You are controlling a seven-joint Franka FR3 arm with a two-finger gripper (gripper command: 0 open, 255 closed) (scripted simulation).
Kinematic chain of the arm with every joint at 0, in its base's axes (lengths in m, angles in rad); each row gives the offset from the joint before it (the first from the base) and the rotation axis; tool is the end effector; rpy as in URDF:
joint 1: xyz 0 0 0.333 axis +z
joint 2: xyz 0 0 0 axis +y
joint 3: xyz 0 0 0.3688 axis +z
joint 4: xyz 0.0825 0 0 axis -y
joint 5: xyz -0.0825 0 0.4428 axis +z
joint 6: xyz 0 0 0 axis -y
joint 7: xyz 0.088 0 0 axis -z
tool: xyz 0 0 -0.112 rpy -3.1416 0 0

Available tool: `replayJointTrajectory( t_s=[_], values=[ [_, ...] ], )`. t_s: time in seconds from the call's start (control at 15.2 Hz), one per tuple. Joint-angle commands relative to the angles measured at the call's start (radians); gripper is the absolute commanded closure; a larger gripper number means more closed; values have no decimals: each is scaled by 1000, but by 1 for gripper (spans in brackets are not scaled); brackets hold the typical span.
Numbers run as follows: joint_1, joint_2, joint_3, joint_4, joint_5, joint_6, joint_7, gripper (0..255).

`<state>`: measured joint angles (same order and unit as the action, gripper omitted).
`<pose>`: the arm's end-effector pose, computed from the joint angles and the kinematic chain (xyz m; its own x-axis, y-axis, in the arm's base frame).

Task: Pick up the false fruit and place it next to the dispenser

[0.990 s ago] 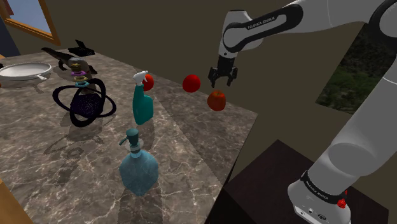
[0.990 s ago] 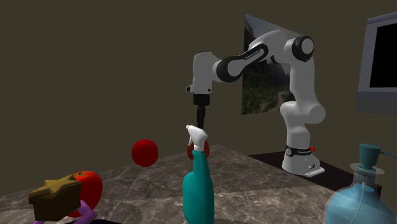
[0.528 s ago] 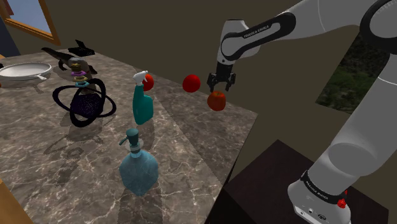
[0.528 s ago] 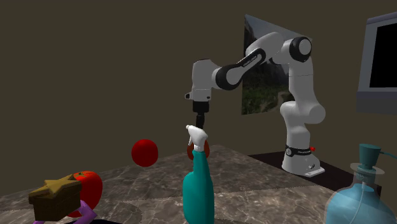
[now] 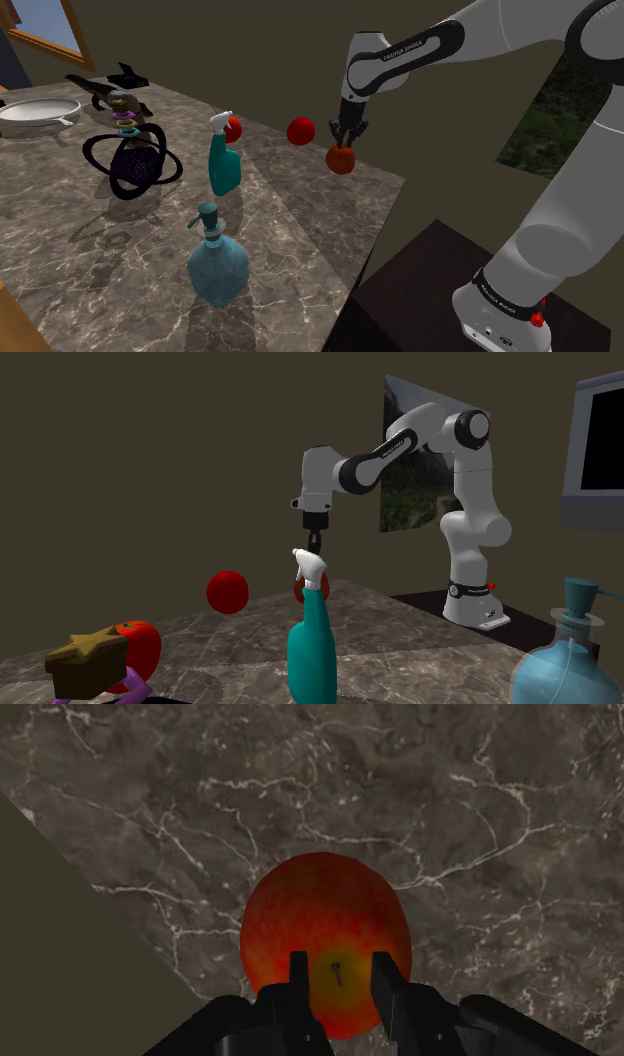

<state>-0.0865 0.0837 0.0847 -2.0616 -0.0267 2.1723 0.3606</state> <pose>0.6206 -0.0030 0.4128 0.9396 -0.3408 0.0309 -0.3411 -0.9400 0.0048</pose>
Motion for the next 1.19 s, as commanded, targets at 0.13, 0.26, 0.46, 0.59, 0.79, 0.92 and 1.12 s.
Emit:
replayJointTrajectory(
  t_s=[0.13,0.26,0.46,0.59,0.79,0.92,1.12],
  values=[
    [0,0,0,0,0,0,0,255],
    [0,0,0,0,0,0,0,255],
    [0,0,0,0,0,0,0,255],
    [0,-11,0,14,2,-25,-1,255],
    [0,-26,0,37,4,-63,-3,255],
    [0,-35,0,54,5,-89,-4,255],
    [-1,-48,0,80,6,-128,-6,255]
  ],
)
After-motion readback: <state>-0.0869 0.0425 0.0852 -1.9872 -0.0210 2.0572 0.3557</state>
